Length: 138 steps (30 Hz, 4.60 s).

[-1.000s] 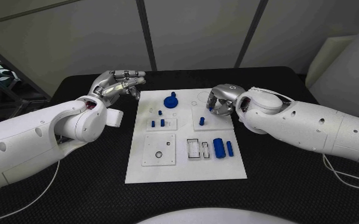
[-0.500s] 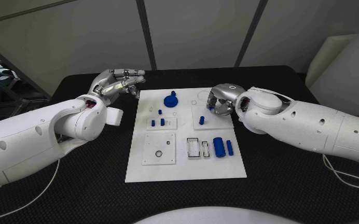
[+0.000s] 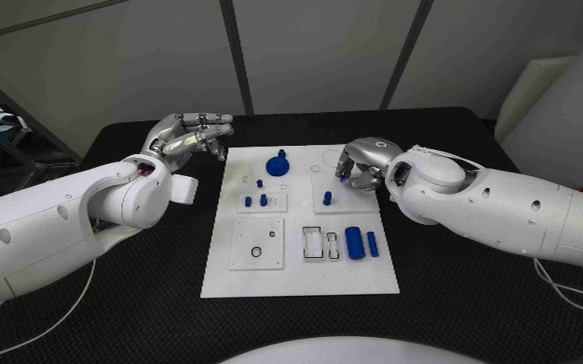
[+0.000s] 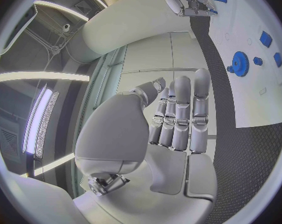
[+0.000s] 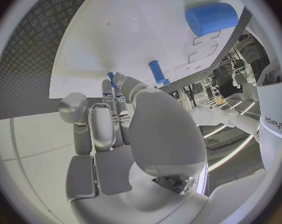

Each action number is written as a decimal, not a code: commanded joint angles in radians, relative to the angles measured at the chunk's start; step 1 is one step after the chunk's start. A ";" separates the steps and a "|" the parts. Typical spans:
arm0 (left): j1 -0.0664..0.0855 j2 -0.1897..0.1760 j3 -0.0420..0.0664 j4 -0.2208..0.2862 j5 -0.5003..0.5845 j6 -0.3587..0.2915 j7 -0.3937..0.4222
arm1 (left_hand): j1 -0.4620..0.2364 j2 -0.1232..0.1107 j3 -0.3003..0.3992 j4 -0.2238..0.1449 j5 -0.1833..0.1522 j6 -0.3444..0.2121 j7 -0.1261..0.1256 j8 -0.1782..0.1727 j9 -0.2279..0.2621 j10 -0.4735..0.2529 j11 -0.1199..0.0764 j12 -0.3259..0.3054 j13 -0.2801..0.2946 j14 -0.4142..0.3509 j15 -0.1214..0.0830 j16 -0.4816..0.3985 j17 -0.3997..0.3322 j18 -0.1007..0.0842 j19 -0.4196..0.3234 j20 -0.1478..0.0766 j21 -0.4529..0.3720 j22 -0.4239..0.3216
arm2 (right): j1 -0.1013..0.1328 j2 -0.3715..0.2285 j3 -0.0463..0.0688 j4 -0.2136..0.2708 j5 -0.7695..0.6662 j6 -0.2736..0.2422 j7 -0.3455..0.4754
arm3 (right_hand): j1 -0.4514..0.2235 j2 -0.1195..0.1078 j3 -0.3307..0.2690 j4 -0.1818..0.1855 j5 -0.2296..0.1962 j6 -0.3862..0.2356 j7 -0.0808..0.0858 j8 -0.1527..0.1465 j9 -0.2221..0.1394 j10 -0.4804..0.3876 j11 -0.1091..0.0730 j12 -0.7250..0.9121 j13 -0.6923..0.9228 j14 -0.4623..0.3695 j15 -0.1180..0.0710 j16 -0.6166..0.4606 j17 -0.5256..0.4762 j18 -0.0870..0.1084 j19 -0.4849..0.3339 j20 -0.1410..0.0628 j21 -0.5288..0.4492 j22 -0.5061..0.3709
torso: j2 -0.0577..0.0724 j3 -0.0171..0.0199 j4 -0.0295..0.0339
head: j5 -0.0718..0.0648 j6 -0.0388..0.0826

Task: Assemble the parts on the task board

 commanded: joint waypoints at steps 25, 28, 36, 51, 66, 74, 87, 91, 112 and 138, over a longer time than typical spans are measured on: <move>0.001 0.035 0.001 -0.016 0.004 0.016 0.002 | 0.003 0.010 -0.006 -0.003 -0.002 -0.004 0.010 0.005 -0.002 -0.012 0.000 0.006 0.001 -0.009 0.001 -0.007 -0.003 0.020 -0.010 0.001 -0.005 -0.002 | -0.002 0.074 0.015 0.196 0.082 -0.082 0.063 | -0.008 0.002 0.013 -0.008 0.024 0.005 0.002 -0.006 0.001 0.002 0.000 -0.001 0.004 0.049 -0.006 0.019 0.012 -0.007 0.008 -0.001 0.014 0.012 | 0.002 -0.0048 0.0057 | 0.072 -0.014; 0.002 0.046 0.001 -0.021 0.004 0.015 0.001 | 0.003 0.010 -0.006 -0.003 -0.002 -0.004 0.010 0.005 -0.002 -0.012 0.000 0.006 0.001 -0.009 0.001 -0.007 -0.003 0.020 -0.010 0.001 -0.005 -0.002 | -0.022 0.102 0.014 0.176 0.093 -0.074 0.073 | -0.008 0.003 0.014 -0.009 0.025 0.005 0.003 -0.006 0.001 0.001 0.001 -0.002 0.004 0.049 -0.006 0.019 0.011 -0.007 0.008 -0.001 0.014 0.012 | 0.002 -0.0059 0.0033 | 0.090 -0.021; 0.005 0.065 0.001 -0.035 0.004 0.012 -0.004 | 0.003 0.010 -0.006 -0.003 -0.002 -0.004 0.010 0.005 -0.002 -0.013 0.000 0.006 0.001 -0.010 0.001 -0.007 -0.003 0.020 -0.010 0.001 -0.005 -0.002 | -0.076 0.161 0.011 0.132 0.102 -0.049 0.088 | -0.010 0.003 0.015 -0.010 0.027 0.002 0.004 -0.009 0.000 -0.002 0.002 -0.004 0.005 0.049 -0.005 0.020 0.011 -0.006 0.004 0.000 0.013 0.010 | 0.002 -0.0024 0.0017 | 0.138 -0.036; 0.007 0.080 0.001 -0.050 0.004 0.015 -0.006 | 0.003 0.010 -0.006 -0.003 -0.002 -0.004 0.010 0.005 -0.002 -0.013 0.000 0.006 0.001 -0.010 0.001 -0.007 -0.004 0.020 -0.010 0.002 -0.005 -0.002 | -0.097 0.190 0.008 0.095 0.090 -0.025 0.088 | -0.014 0.003 0.016 -0.011 0.027 -0.002 0.006 -0.012 0.000 -0.006 0.004 -0.007 0.005 0.049 -0.003 0.024 0.015 -0.006 0.002 0.001 0.014 0.010 | 0.002 -0.0017 0.0007 | 0.171 -0.044; 0.007 0.083 0.001 -0.052 0.004 0.018 -0.008 | 0.003 0.010 -0.006 -0.003 -0.002 -0.004 0.010 0.005 -0.002 -0.013 0.000 0.006 0.001 -0.010 0.001 -0.007 -0.004 0.020 -0.010 0.002 -0.005 -0.002 | -0.103 0.197 -0.008 0.092 0.089 0.002 0.087 | -0.015 0.004 0.016 -0.011 0.027 -0.003 0.006 -0.013 -0.001 -0.007 0.004 -0.007 0.005 0.049 -0.003 0.026 0.017 -0.007 0.002 0.001 0.015 0.012 | 0.004 -0.0018 0.0007 | 0.180 -0.056; 0.007 0.084 0.001 -0.053 0.004 0.019 -0.008 | 0.002 0.010 -0.008 -0.002 -0.003 -0.005 0.010 0.005 -0.002 -0.015 0.001 0.007 0.001 -0.011 0.002 -0.007 -0.006 0.020 -0.011 0.002 -0.006 -0.003 | -0.104 0.198 -0.009 0.094 0.089 0.009 0.088 | -0.015 0.004 0.016 -0.011 0.027 -0.003 0.006 -0.013 -0.001 -0.007 0.004 -0.007 0.005 0.049 -0.003 0.026 0.017 -0.007 0.002 0.001 0.015 0.012 | 0.004 -0.0022 0.0013 | 0.183 -0.059; 0.007 0.085 0.001 -0.055 0.004 0.021 -0.011 | 0.002 0.010 -0.008 -0.002 -0.003 -0.005 0.010 0.005 -0.002 -0.015 0.001 0.007 0.001 -0.011 0.002 -0.007 -0.006 0.020 -0.011 0.002 -0.006 -0.003 | -0.104 0.200 -0.010 0.096 0.089 0.020 0.087 | -0.017 0.005 0.016 -0.010 0.026 -0.003 0.007 -0.013 0.000 -0.007 0.005 -0.008 0.006 0.049 -0.002 0.028 0.019 -0.007 0.002 0.002 0.016 0.012 | 0.003 -0.0022 0.0004 | 0.186 -0.064; 0.007 0.086 0.001 -0.056 0.004 0.022 -0.012 | 0.002 0.010 -0.008 -0.002 -0.003 -0.005 0.010 0.005 -0.002 -0.015 0.001 0.007 0.001 -0.011 0.002 -0.007 -0.006 0.020 -0.011 0.002 -0.006 -0.003 | -0.104 0.202 -0.010 0.093 0.086 0.026 0.083 | -0.019 0.006 0.015 -0.009 0.026 -0.003 0.007 -0.014 0.000 -0.007 0.005 -0.008 0.006 0.049 -0.002 0.028 0.018 -0.007 0.002 0.002 0.016 0.013 | 0.002 -0.0022 0.0011 | 0.186 -0.065; 0.007 0.087 0.001 -0.057 0.004 0.029 -0.018 | 0.002 0.010 -0.008 -0.002 -0.003 -0.005 0.010 0.005 -0.002 -0.015 0.001 0.007 0.001 -0.011 0.002 -0.007 -0.006 0.020 -0.011 0.002 -0.006 -0.003 | -0.104 0.208 -0.036 0.092 0.058 0.065 0.062 | -0.060 -0.019 -0.003 0.000 0.044 -0.057 0.026 -0.040 -0.012 -0.066 0.027 -0.040 -0.003 0.046 0.016 0.038 0.022 -0.004 -0.016 0.017 0.010 0.002 | 0.003 -0.0025 0.0005 | 0.186 -0.068; 0.006 0.089 0.001 -0.067 0.004 0.041 -0.029 | 0.002 0.012 -0.010 -0.002 -0.002 -0.006 0.011 0.005 -0.003 -0.017 0.001 0.009 0.001 -0.013 0.003 -0.007 -0.008 0.020 -0.012 0.003 -0.008 -0.003 | -0.104 0.142 -0.040 0.159 0.077 -0.142 0.116 | -0.076 -0.057 -0.045 0.002 0.052 -0.195 0.047 -0.038 -0.020 -0.230 0.062 -0.026 -0.026 0.027 0.047 0.024 -0.021 0.011 -0.065 0.049 -0.029 -0.058 | 0.002 -0.0009 -0.0009 | 0.181 -0.060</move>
